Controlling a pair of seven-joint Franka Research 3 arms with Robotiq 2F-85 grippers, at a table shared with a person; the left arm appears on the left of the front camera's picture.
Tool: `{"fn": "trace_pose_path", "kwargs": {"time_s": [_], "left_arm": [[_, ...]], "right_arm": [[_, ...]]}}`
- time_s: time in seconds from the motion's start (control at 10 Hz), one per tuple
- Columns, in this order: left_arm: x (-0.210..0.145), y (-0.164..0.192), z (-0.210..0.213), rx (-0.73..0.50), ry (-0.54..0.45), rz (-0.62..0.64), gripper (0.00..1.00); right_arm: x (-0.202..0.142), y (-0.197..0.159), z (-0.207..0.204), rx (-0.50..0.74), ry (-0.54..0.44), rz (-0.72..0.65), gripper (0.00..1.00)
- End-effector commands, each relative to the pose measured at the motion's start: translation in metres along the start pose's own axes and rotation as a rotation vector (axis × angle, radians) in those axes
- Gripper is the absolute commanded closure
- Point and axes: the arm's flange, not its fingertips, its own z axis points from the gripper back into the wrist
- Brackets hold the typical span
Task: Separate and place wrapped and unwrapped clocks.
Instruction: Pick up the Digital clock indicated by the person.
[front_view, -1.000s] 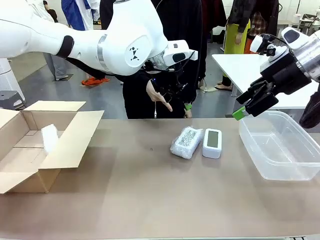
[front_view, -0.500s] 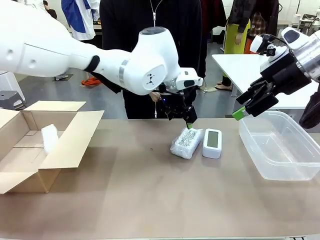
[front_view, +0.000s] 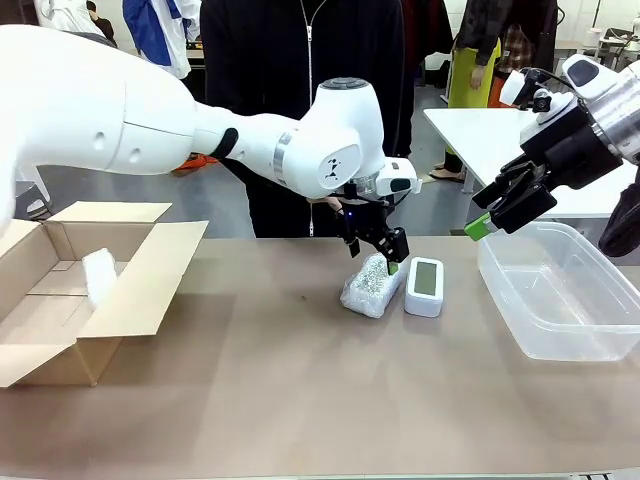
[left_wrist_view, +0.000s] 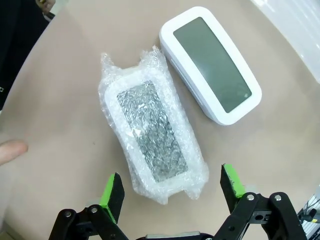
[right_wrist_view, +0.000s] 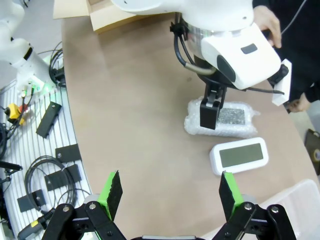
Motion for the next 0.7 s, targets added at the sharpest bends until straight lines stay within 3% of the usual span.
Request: {"fn": "trace_pose_path", "kwargs": {"time_s": [0.0,0.6], "left_arm": [[0.015,0.006,-0.009,0.009,0.012,0.032,0.0],[0.019,0.013,-0.039,-0.006,0.02,0.042,0.0]], "right_arm": [[0.001,-0.003,0.0,0.027,-0.026,0.009,0.0],[0.001,-0.003,0.0,0.027,-0.026,0.009,0.0]]}}
